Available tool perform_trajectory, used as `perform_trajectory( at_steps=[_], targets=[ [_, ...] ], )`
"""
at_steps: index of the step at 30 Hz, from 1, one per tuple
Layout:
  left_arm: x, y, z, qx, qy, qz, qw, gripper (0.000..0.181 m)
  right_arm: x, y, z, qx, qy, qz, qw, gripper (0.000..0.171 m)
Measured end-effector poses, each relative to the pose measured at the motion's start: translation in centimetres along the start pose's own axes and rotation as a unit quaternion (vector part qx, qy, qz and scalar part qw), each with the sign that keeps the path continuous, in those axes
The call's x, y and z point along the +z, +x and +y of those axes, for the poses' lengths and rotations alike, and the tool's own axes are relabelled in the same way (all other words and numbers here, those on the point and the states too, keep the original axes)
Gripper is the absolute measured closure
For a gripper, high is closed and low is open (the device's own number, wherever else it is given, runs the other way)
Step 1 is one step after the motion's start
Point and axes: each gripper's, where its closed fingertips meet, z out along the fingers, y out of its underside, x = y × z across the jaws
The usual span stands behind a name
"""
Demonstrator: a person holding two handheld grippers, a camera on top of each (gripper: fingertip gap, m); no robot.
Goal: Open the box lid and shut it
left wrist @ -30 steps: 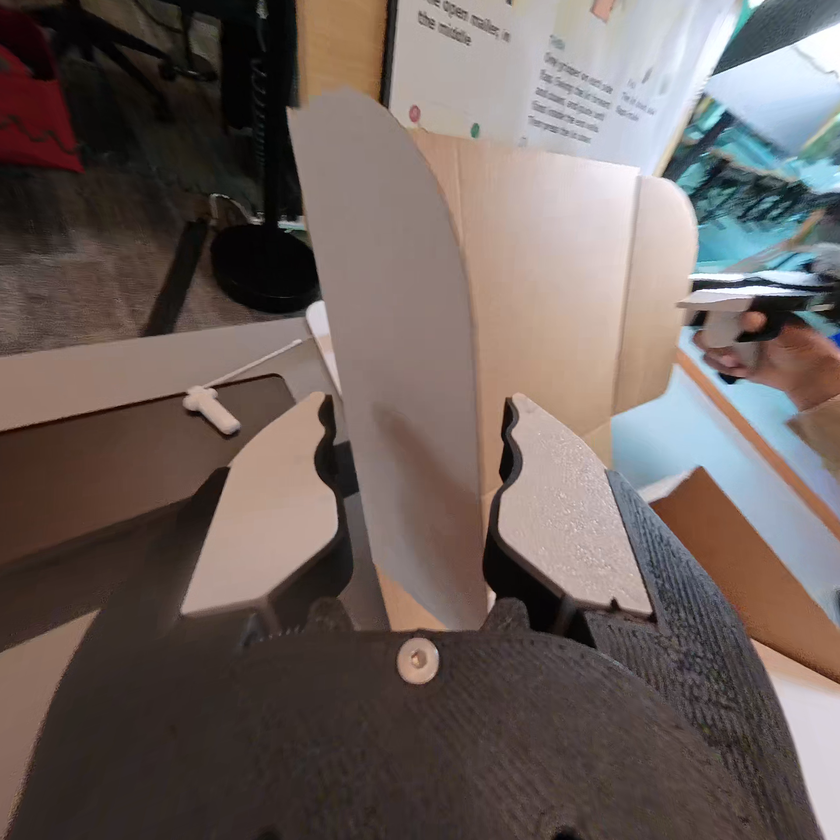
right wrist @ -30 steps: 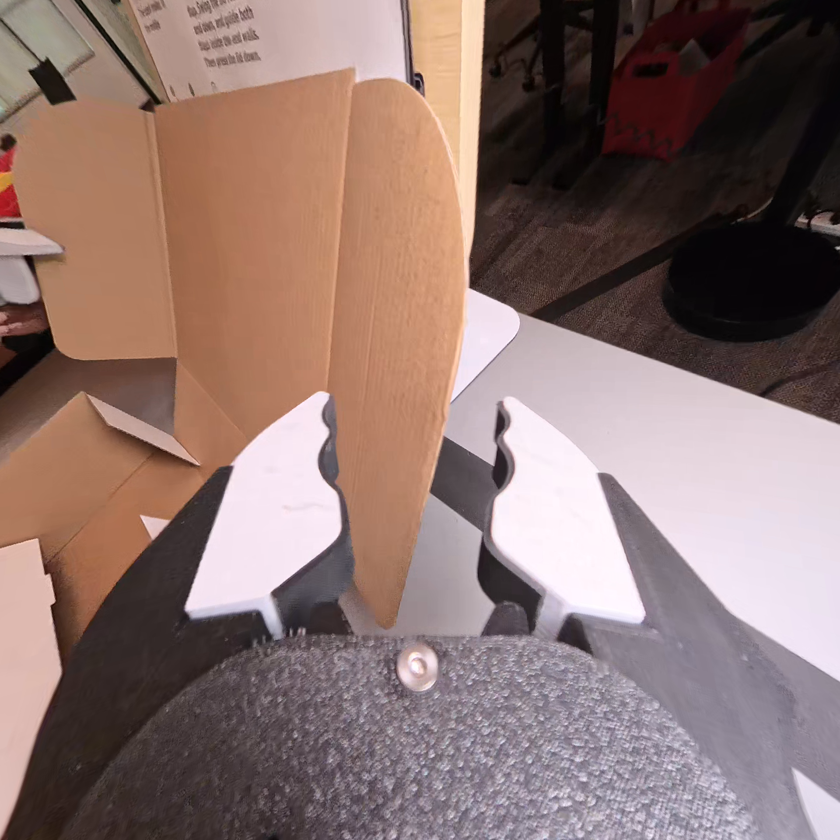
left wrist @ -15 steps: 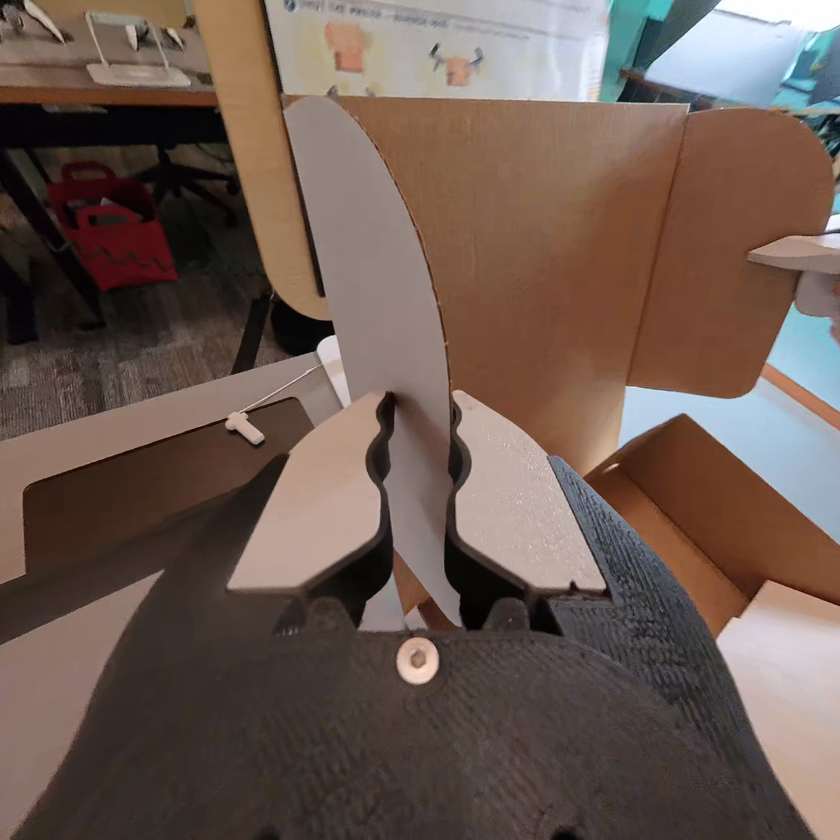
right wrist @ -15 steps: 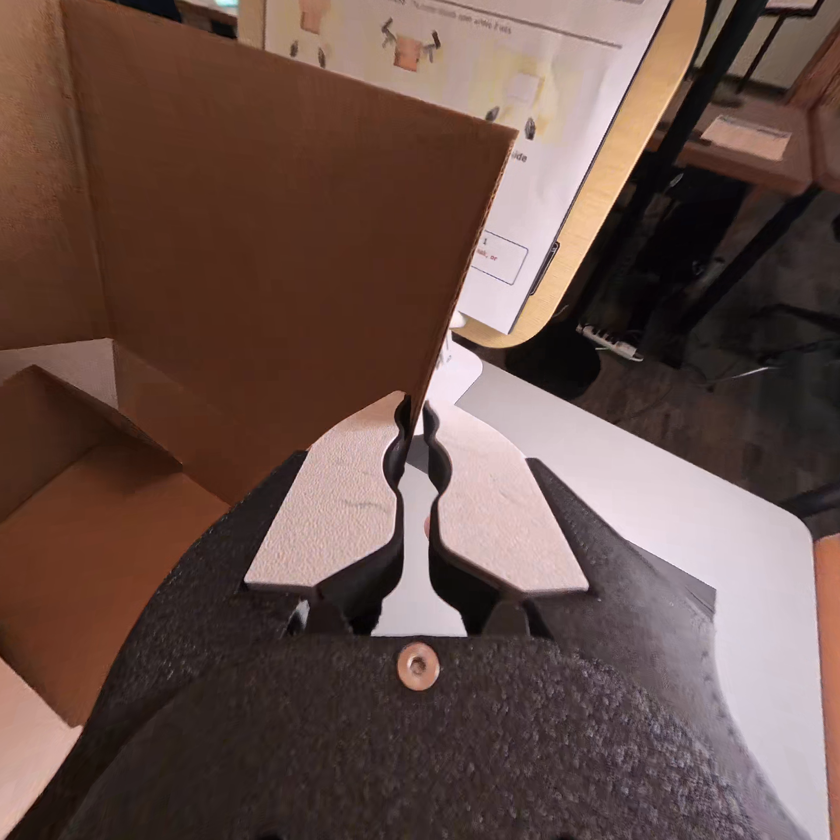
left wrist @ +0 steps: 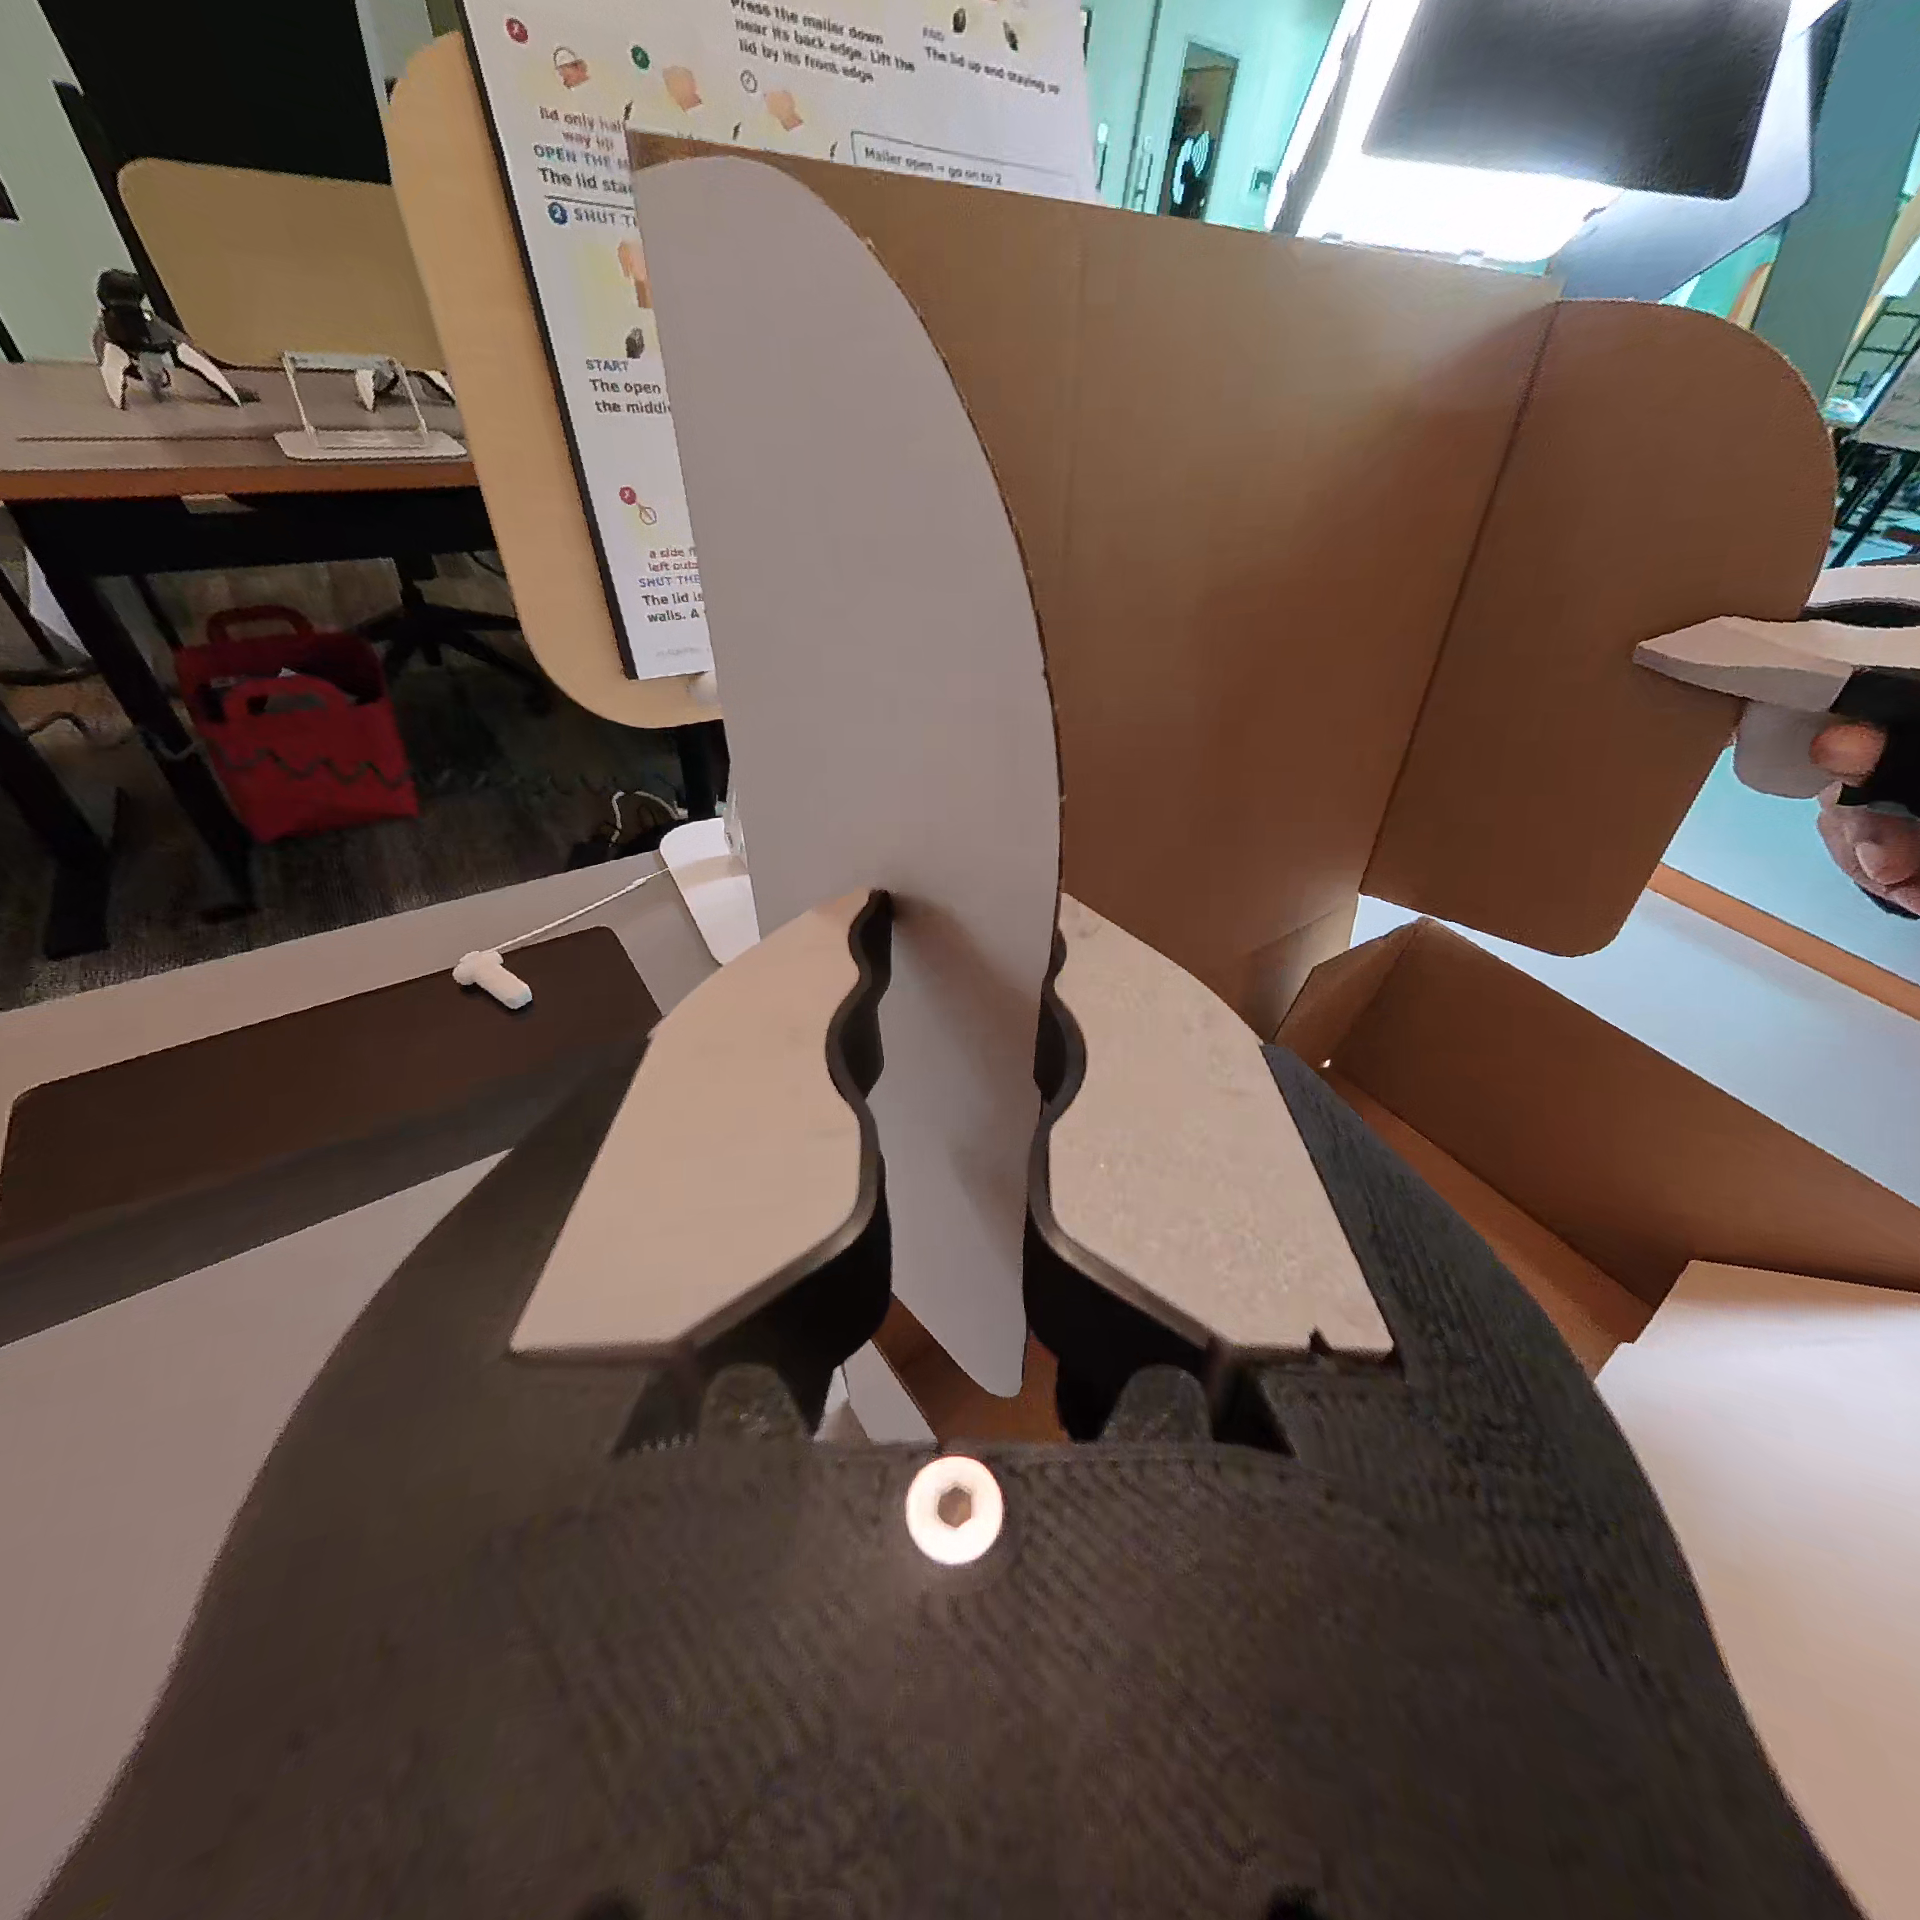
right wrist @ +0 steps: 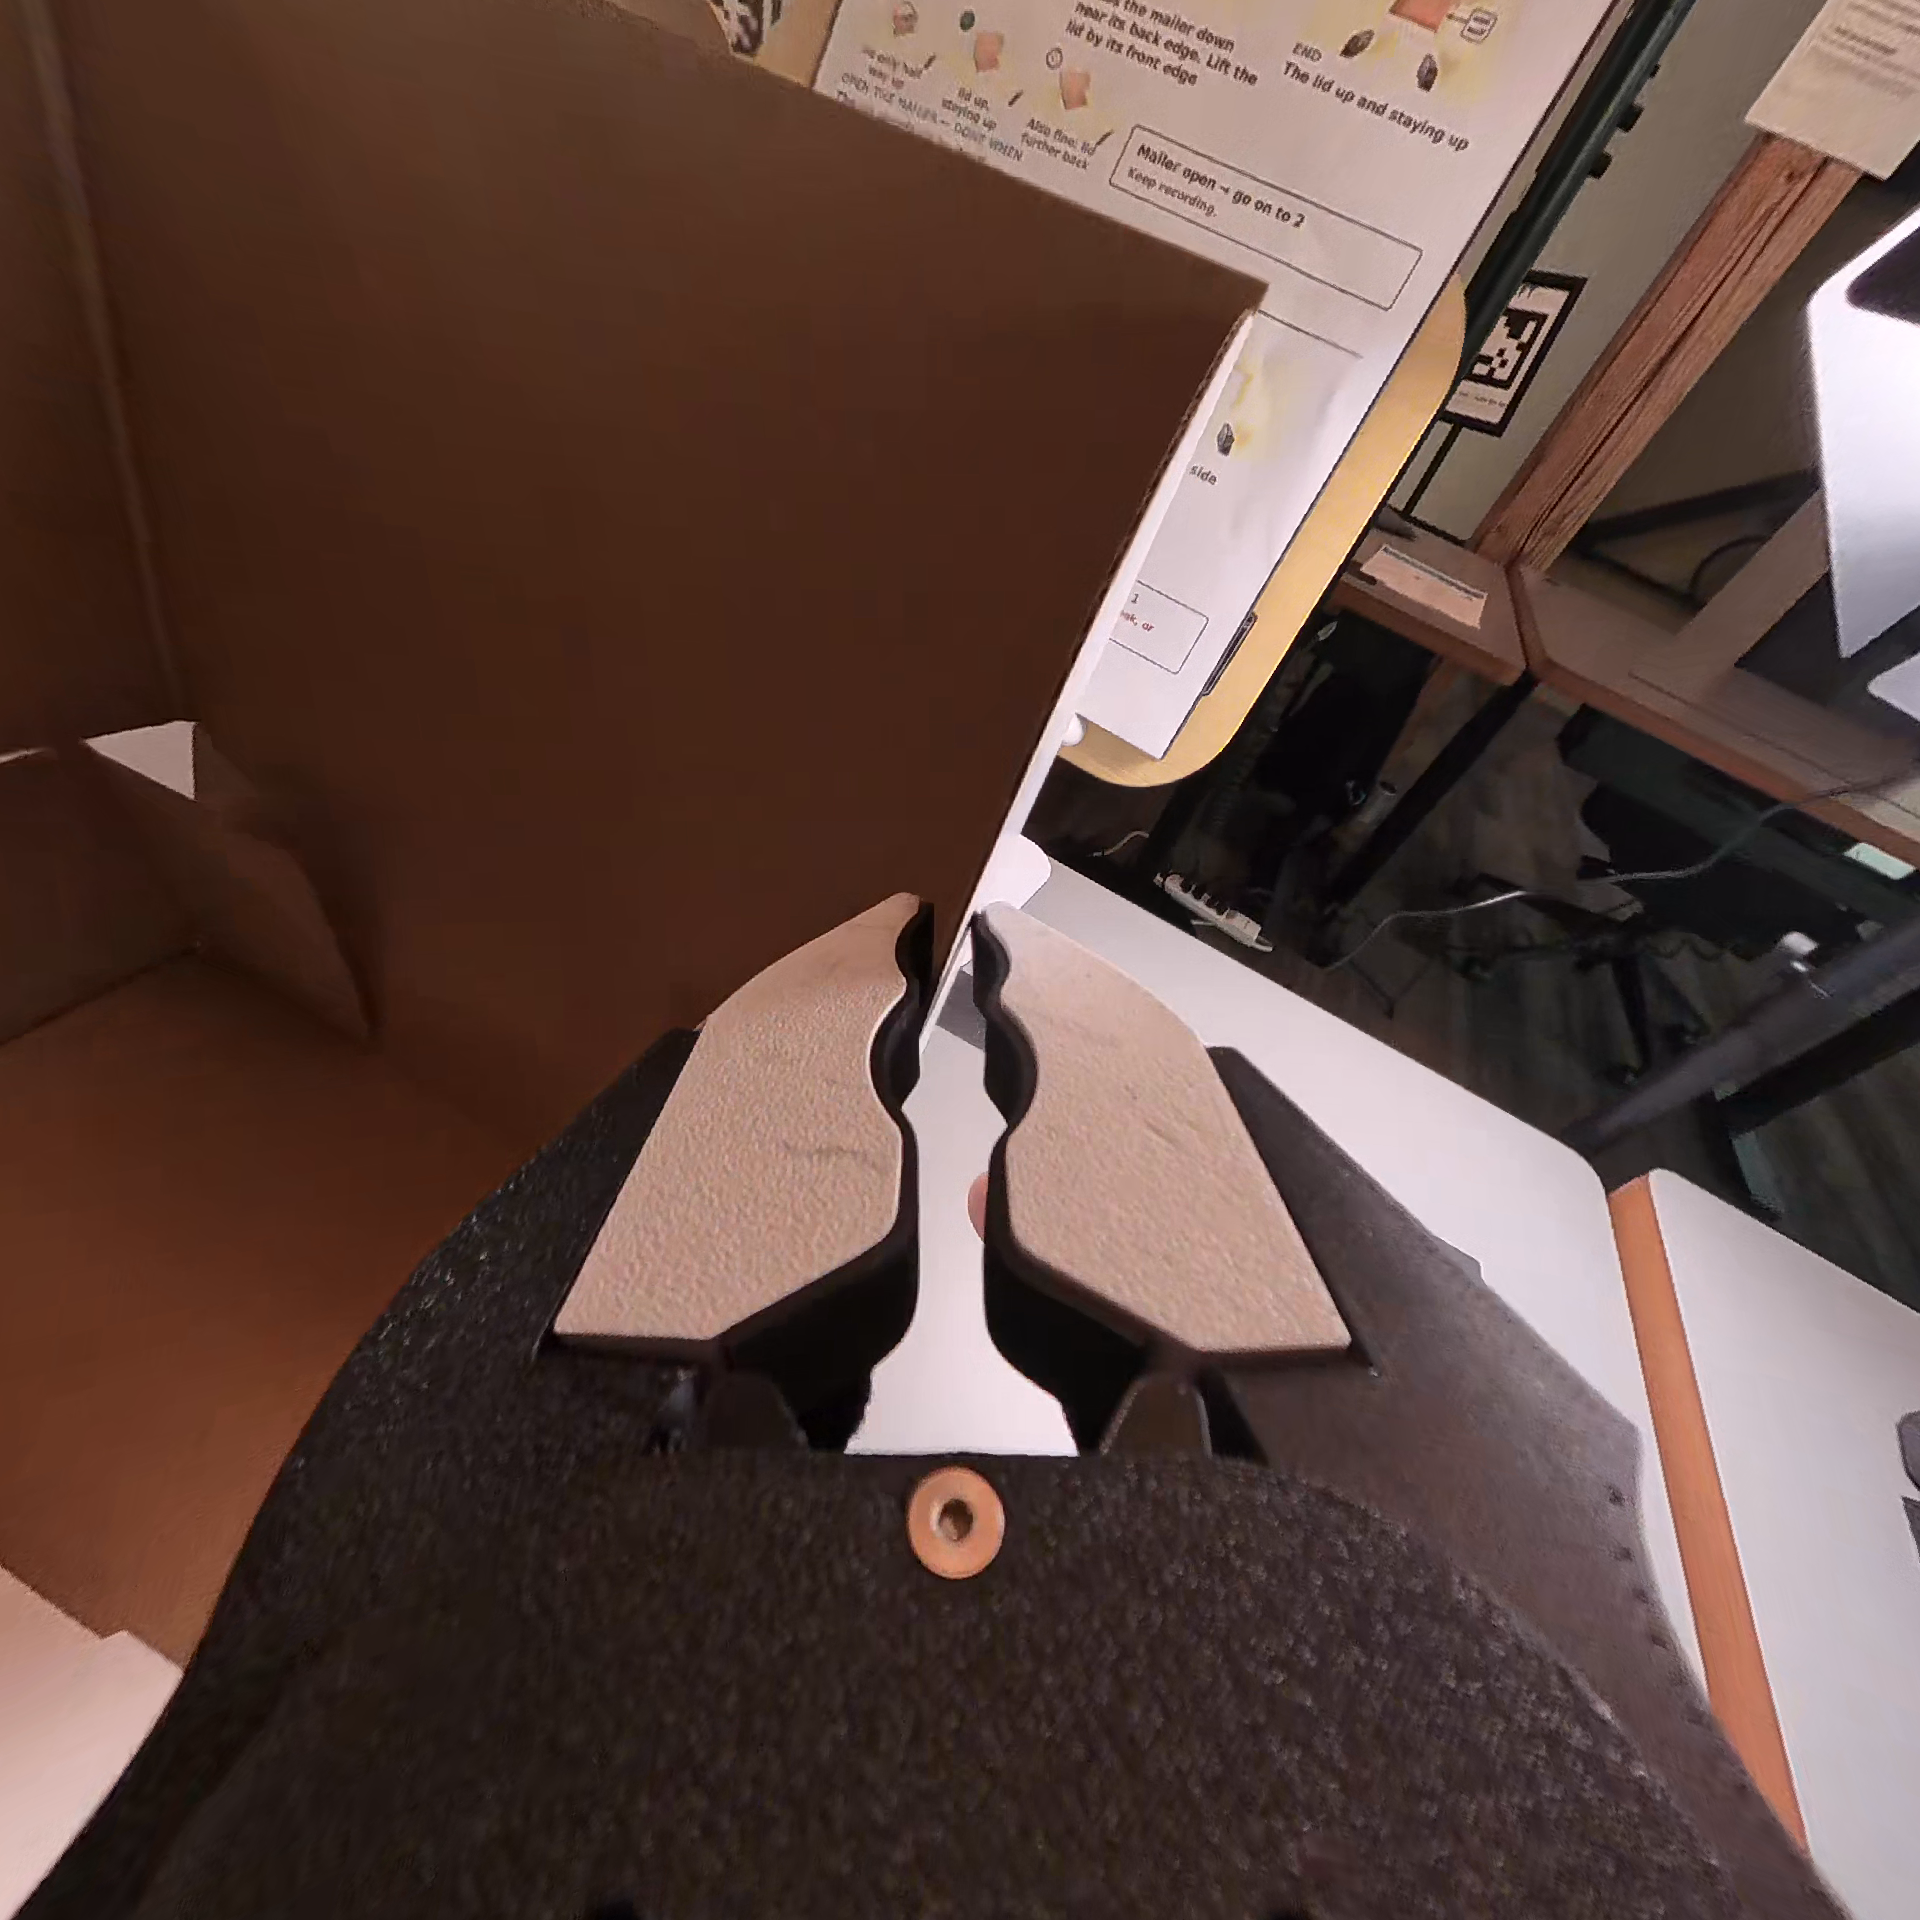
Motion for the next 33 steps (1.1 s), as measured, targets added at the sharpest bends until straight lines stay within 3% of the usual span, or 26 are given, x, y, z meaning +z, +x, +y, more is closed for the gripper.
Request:
perform_trajectory(
  at_steps=[1, 11, 16, 25, 29, 33],
  targets=[
    [-0.3, 0.2, 0.2, 0.004, 0.006, -0.002, 1.0, 0.155, -0.3, -0.2, 0.1, -0.001, 0.005, 0.001, 1.0, 0.164],
    [-5.1, 4.0, 2.9, 0.027, 0.069, 0.003, 0.997, 0.156, -5.3, -2.9, 2.0, 0.005, 0.071, 0.038, 0.997, 0.164],
    [-8.0, 6.6, 7.8, 0.074, 0.03, 0.023, 0.997, 0.154, -8.5, -5.6, 6.1, -0.012, 0.065, 0.03, 0.997, 0.164],
    [-10.4, 8.1, 11.1, 0.083, -0.032, 0.07, 0.994, 0.153, -12.5, -9.6, 9.1, -0.059, 0.009, -0.057, 0.997, 0.152],
    [-11.7, 8.6, 10.9, 0.059, -0.023, 0.096, 0.993, 0.152, -14.1, -10.7, 9.5, -0.06, 0.001, -0.09, 0.994, 0.148],
    [-13.8, 9.0, 9.4, 0.056, -0.007, 0.107, 0.993, 0.135, -15.1, -10.4, 9.7, -0.073, -0.004, -0.077, 0.994, 0.152]
  ],
)
